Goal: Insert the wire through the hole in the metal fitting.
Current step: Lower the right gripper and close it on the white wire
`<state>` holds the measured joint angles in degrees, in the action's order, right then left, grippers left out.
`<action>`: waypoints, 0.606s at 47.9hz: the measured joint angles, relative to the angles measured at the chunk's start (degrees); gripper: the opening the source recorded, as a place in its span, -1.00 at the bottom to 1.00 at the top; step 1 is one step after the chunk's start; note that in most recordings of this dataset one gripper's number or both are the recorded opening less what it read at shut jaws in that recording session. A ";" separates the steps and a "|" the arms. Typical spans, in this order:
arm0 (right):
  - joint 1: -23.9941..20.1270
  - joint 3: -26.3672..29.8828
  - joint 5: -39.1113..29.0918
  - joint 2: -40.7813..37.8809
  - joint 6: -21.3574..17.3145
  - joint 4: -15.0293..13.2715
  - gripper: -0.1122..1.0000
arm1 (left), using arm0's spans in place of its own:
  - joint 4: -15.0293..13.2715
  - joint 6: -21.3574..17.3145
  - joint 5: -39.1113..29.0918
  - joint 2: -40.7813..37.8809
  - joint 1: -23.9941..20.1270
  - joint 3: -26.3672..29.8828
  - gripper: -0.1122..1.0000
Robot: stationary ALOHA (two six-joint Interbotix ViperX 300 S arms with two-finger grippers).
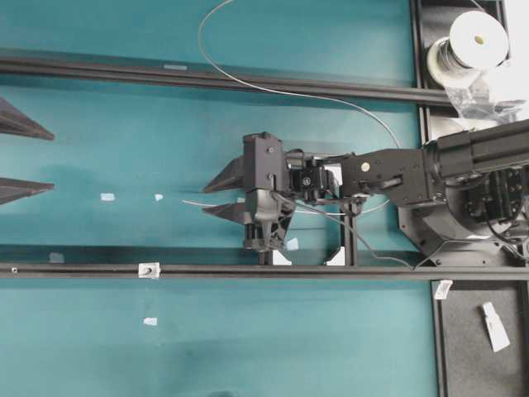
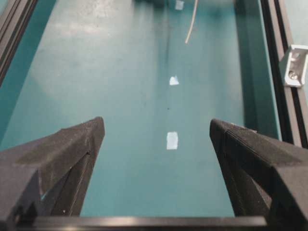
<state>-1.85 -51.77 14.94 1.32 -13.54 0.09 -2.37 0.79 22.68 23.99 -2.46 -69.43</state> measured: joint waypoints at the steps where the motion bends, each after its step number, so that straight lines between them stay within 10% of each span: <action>1: 0.00 0.09 0.00 -0.18 -0.09 0.00 0.07 | 0.00 0.09 0.09 0.00 0.00 0.00 0.66; 29: 0.00 0.09 -1.76 -1.58 -0.70 0.00 0.07 | 0.00 0.09 0.09 0.00 0.09 -0.18 0.65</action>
<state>-1.85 -51.68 13.18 -0.26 -14.24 0.09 -2.37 0.88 22.76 23.99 -2.37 -69.61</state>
